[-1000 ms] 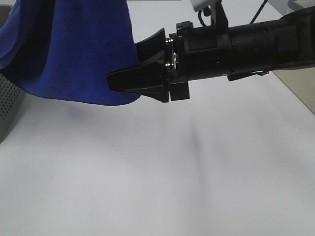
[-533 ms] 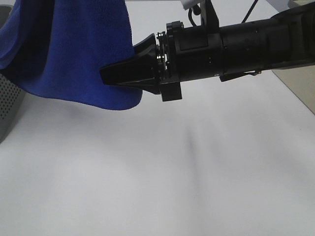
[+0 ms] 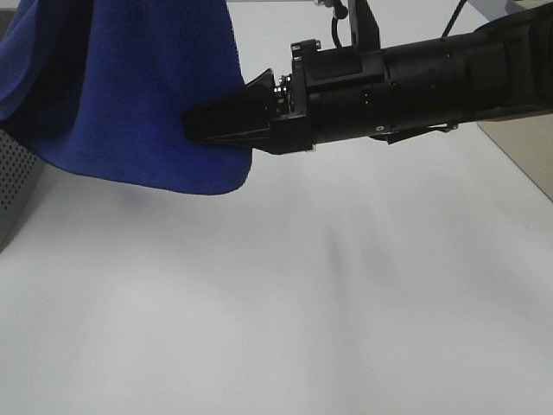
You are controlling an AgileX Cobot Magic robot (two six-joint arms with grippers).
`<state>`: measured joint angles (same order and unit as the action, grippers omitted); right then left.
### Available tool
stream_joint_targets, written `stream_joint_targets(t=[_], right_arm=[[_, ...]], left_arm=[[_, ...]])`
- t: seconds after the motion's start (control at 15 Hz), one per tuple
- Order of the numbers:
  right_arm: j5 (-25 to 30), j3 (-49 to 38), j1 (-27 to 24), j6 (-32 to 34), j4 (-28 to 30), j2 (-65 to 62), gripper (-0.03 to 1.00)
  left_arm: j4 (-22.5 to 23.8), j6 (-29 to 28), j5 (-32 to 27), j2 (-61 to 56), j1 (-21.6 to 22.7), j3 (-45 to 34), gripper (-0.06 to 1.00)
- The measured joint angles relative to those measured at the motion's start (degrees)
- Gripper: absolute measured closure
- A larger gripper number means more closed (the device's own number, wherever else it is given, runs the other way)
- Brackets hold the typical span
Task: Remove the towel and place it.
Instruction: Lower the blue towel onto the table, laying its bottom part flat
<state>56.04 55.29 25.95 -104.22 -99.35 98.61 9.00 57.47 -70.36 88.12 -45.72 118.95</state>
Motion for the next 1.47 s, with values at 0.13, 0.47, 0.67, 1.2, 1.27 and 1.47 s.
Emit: stream_joint_targets(t=[0.13,0.47,0.67,1.2,1.27,1.47], right_arm=[[-4.87,1.49,-0.23,7.73,3.21,-1.55,0.95],[-15.47,11.80,-1.38,41.65,37.18,-9.91,0.95],[-15.76,19.94,-1.38,63.60,58.96,-11.40,0.95],[-15.70,45.03,-1.38,87.20,103.42,-11.40,0.95],[-15.81,46.12,-1.38,87.20,105.77,-11.17,0.95],[-21.14,47.21,-1.38,87.26,112.24,-8.65,0.95]], left_arm=[[-0.23,0.00,0.00,0.63,0.00,0.00,0.94],[1.15,-0.97,8.59,3.27,0.29,0.00,0.94],[1.20,-4.18,15.76,4.70,2.29,0.00,0.94],[1.83,-9.22,39.65,10.54,7.56,0.00,0.94],[2.29,-9.22,43.03,10.94,7.96,0.00,0.94],[2.46,-9.22,50.48,13.01,10.54,0.00,0.94]])
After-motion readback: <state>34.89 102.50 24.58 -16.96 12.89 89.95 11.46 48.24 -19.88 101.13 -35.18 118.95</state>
